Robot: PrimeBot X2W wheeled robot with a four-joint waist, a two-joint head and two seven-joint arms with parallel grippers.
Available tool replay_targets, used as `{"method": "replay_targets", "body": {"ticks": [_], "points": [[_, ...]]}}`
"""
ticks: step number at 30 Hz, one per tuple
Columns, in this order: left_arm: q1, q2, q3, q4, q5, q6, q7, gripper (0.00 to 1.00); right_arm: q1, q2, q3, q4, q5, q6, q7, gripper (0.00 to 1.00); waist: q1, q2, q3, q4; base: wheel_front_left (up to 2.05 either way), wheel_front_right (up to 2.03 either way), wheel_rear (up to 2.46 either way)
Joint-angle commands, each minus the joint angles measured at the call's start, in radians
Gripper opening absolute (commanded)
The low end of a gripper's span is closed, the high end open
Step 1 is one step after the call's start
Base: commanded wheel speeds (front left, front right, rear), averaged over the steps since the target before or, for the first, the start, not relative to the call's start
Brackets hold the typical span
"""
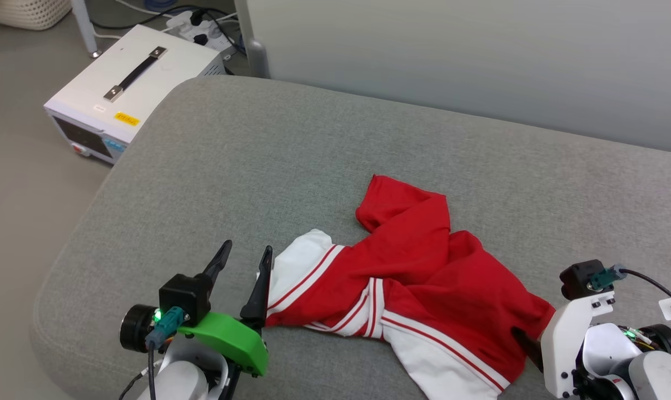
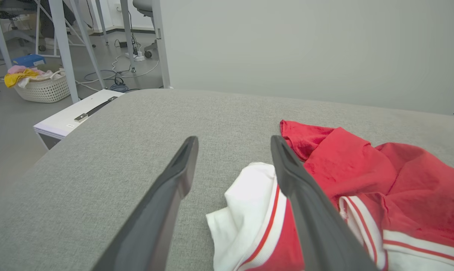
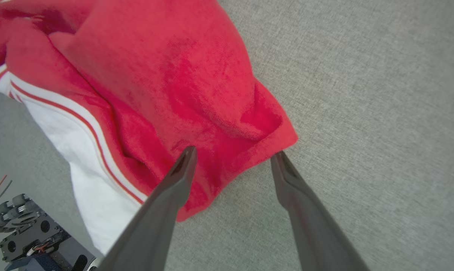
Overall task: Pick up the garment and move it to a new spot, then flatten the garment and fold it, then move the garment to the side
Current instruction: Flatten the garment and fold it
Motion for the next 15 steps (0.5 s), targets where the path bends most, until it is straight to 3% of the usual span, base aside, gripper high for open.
{"method": "replay_targets", "body": {"ticks": [1,12,13,14,15], "points": [[-0.018,-0.009,0.007,0.0,0.018,-0.007,-0.005,1.0,-0.026,0.001,-0.003,0.011,0.004,-0.001,0.012,1.0,0.0,0.0,0.038,0.043,0.0,0.0,0.0],[-0.015,-0.046,0.054,0.016,0.056,-0.042,-0.006,1.0,-0.06,-0.005,0.055,0.121,0.024,-0.001,0.009,1.0,0.0,0.0,0.089,0.114,0.0,0.0,0.0],[-0.015,-0.049,0.057,0.017,0.059,-0.045,-0.006,1.0,-0.061,-0.014,0.067,0.128,0.027,-0.001,0.012,0.43,0.0,0.0,0.091,0.115,0.0,0.0,0.0],[-0.014,-0.053,0.06,0.019,0.062,-0.049,-0.006,1.0,-0.063,-0.025,0.078,0.133,0.032,-0.001,0.012,0.0,0.0,0.0,0.093,0.117,0.0,0.0,0.0],[-0.014,-0.056,0.064,0.021,0.065,-0.052,-0.006,1.0,-0.066,-0.041,0.087,0.136,0.036,-0.001,0.012,0.0,0.0,0.0,0.094,0.119,0.0,0.0,0.0]]}}
